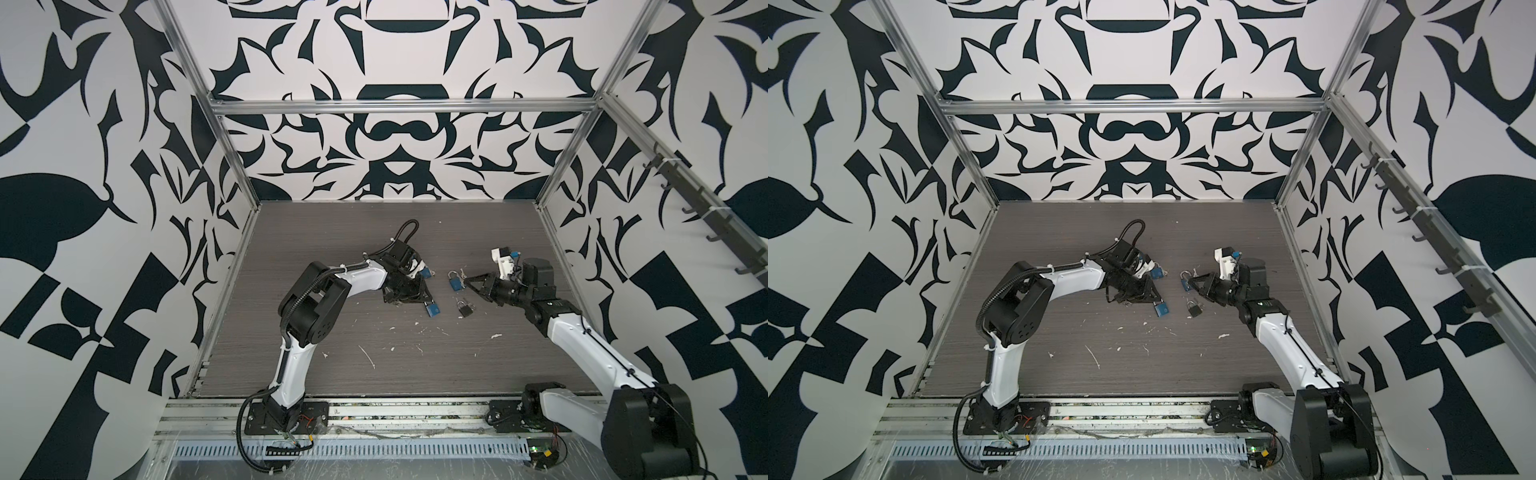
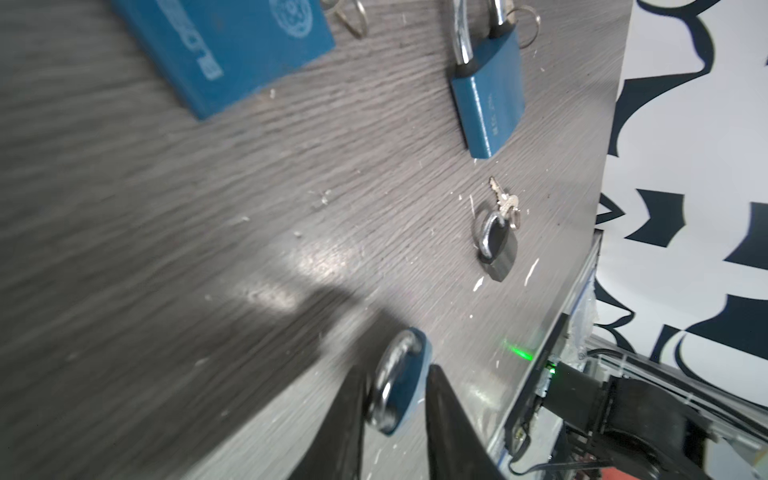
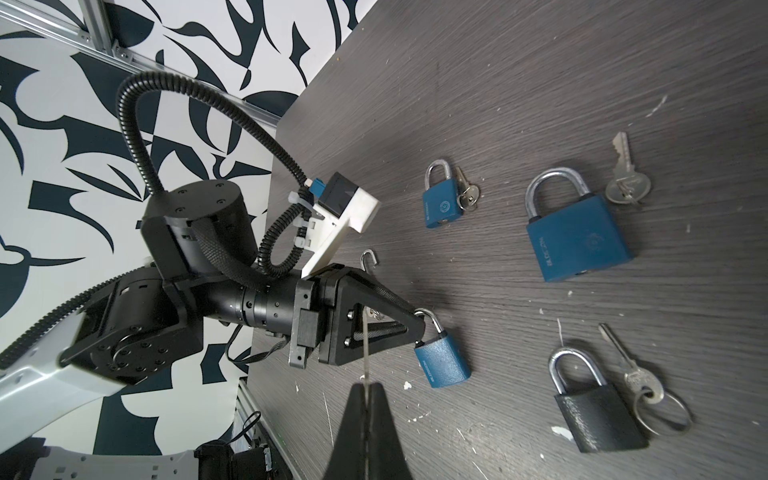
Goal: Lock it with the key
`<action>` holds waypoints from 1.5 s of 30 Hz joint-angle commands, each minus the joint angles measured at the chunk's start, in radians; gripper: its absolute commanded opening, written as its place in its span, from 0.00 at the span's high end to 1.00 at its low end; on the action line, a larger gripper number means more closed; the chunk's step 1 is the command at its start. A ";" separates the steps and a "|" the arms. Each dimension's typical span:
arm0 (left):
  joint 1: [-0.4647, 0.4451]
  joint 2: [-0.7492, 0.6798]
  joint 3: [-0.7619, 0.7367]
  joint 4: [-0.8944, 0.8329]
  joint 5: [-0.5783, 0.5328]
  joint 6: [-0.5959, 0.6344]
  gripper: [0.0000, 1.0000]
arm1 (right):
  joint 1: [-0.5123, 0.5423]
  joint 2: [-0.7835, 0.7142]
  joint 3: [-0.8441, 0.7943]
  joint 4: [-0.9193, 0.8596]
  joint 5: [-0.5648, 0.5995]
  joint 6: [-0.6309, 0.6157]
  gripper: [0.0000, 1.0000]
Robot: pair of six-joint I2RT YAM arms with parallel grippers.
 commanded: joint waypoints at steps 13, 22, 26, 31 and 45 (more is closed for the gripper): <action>0.017 -0.153 -0.084 0.002 -0.088 0.031 0.70 | 0.176 0.117 0.017 -0.001 0.210 -0.076 1.00; 0.071 -0.368 -0.282 0.235 -0.100 -0.015 0.68 | 0.247 0.234 0.019 0.057 0.291 -0.076 1.00; 0.084 -0.399 -0.306 0.248 -0.098 -0.017 0.68 | 0.257 0.292 0.028 0.081 0.300 -0.075 1.00; 0.088 -0.386 -0.313 0.258 -0.073 -0.029 0.68 | 0.259 0.351 0.041 0.087 0.310 -0.082 1.00; 0.095 -0.370 -0.312 0.274 -0.060 -0.038 0.68 | 0.268 0.423 0.062 0.104 0.305 -0.089 0.98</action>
